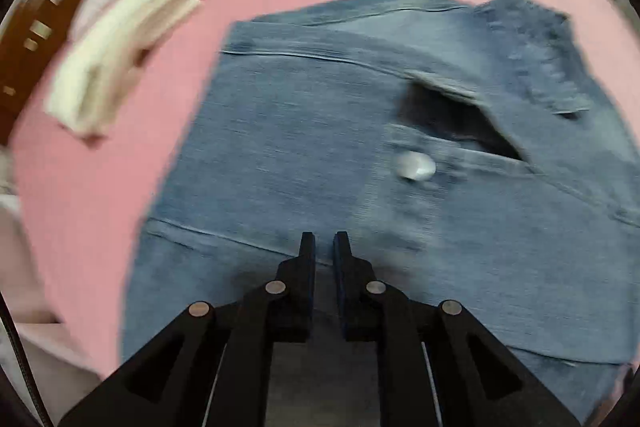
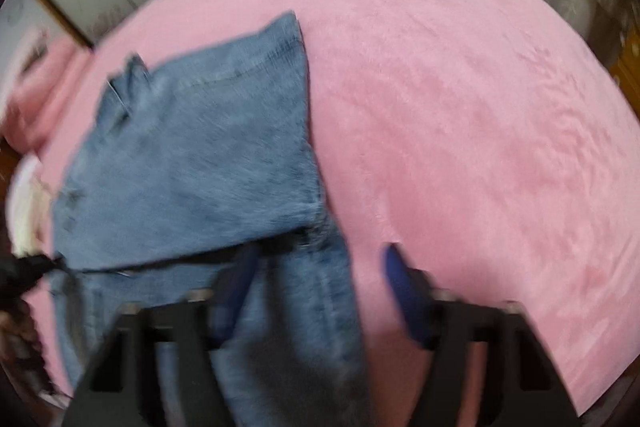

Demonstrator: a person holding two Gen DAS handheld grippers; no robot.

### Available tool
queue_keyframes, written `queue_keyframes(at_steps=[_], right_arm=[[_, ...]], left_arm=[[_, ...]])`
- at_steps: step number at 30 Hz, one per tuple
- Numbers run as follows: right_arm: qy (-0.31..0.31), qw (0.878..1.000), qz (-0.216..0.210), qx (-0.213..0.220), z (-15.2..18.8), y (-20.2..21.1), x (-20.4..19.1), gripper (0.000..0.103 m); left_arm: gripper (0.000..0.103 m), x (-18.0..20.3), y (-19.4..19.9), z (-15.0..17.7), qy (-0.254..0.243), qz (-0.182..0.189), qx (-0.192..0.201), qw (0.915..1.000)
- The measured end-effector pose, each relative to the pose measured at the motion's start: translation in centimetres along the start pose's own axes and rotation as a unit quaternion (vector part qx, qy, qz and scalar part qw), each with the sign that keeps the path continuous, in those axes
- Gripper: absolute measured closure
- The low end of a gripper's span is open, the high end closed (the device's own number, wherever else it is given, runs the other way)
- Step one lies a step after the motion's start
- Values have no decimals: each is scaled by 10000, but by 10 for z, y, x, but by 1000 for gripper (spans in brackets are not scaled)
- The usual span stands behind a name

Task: Fold large clothes
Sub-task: 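Press the folded jacket side flat with both closed tools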

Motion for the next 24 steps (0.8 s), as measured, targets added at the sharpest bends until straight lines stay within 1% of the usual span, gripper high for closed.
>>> queue_keyframes(at_steps=[1, 2, 3, 4, 5, 6, 7, 8, 9, 10, 11, 12, 13, 14, 15, 16, 17, 18, 19, 20, 21, 22, 23, 24], right_arm=[[-102, 9999, -10, 10, 0, 4, -1, 82], [-145, 9999, -52, 41, 0, 7, -4, 94], [-165, 9997, -151, 113, 0, 10, -10, 96], [-141, 9990, -340, 264, -2, 14, -21, 97], [-92, 9979, -522, 381, -4, 16, -31, 98], [-24, 9957, -797, 466, -6, 15, -46, 99], [2, 9941, -977, 460, -8, 12, -59, 100], [-17, 9911, -1282, 359, -8, 4, -77, 100], [-66, 9878, -1535, 248, -8, -4, -92, 100], [-147, 9813, -1920, 75, -6, -16, -117, 100], [-188, 9765, -2148, -47, -3, -25, -131, 100], [-208, 9720, -2330, -215, 0, -34, -145, 100], [-180, 9678, -2460, -507, 8, -47, -162, 100], [-119, 9652, -2521, -682, 13, -55, -170, 100], [-5, 9632, -2570, -790, 16, -61, -176, 100], [307, 9631, -2539, -837, 20, -68, -180, 100], [563, 9651, -2422, -823, 21, -72, -176, 103], [701, 9632, -2465, -809, 20, -74, -171, 103], [696, 9638, -2475, -705, 15, -72, -158, 103], [766, 9757, -2010, -418, 6, -71, -132, 103], [778, 9840, -1591, -181, -2, -69, -111, 103], [629, 9912, -1165, -10, -11, -67, -79, 103], [331, 9963, -790, 90, -18, -64, -45, 103], [185, 9987, -459, 157, -21, -60, -22, 103]], left_arm=[[94, -6, 4, -5, 24, -115, 58, 9999], [94, -11, 13, -12, 235, -43, 256, 9994], [92, -11, 22, -16, 425, 132, 416, 9981], [89, -8, 34, -22, 645, 449, 607, 9951], [86, 2, 48, -27, 774, 923, 743, 9899], [82, 13, 55, -29, 742, 1214, 765, 9869], [81, 33, 63, -29, 622, 1572, 734, 9829], [81, 53, 68, -26, 465, 1918, 636, 9783], [81, 76, 71, -20, 317, 2243, 465, 9729], [81, 94, 72, -16, 244, 2419, 313, 9695], [82, 113, 69, -8, 170, 2562, 79, 9664], [81, 129, 59, 1, 99, 2564, -186, 9663], [82, 140, 49, 10, 33, 2421, -408, 9694], [83, 144, 32, 20, -7, 2048, -603, 9769], [90, 142, 26, 21, 76, 1876, -565, 9806], [90, 138, 22, 20, 258, 1839, -487, 9814], [91, 128, 19, 18, 484, 1702, -415, 9833], [100, 115, 15, 17, 500, 1328, -376, 9892], [101, 101, 10, 16, 461, 977, -305, 9937], [101, 88, 6, 16, 461, 776, -221, 9957], [101, 75, 0, 16, 513, 726, -195, 9958], [102, 70, -3, 17, 553, 854, -208, 9946], [102, 68, -5, 18, 540, 1017, -229, 9931], [102, 68, -5, 18, 419, 1106, -219, 9927]])
Point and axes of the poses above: each gripper's, at about its wrist camera, not at the fingertips, and y roughly against the way its jaws point, x to its right, z to its underside, the point moved 8 cm from there along -y, roughly the way its jaws point, and after that the axes turned 14 degrees about x, right-handed, at the moved point
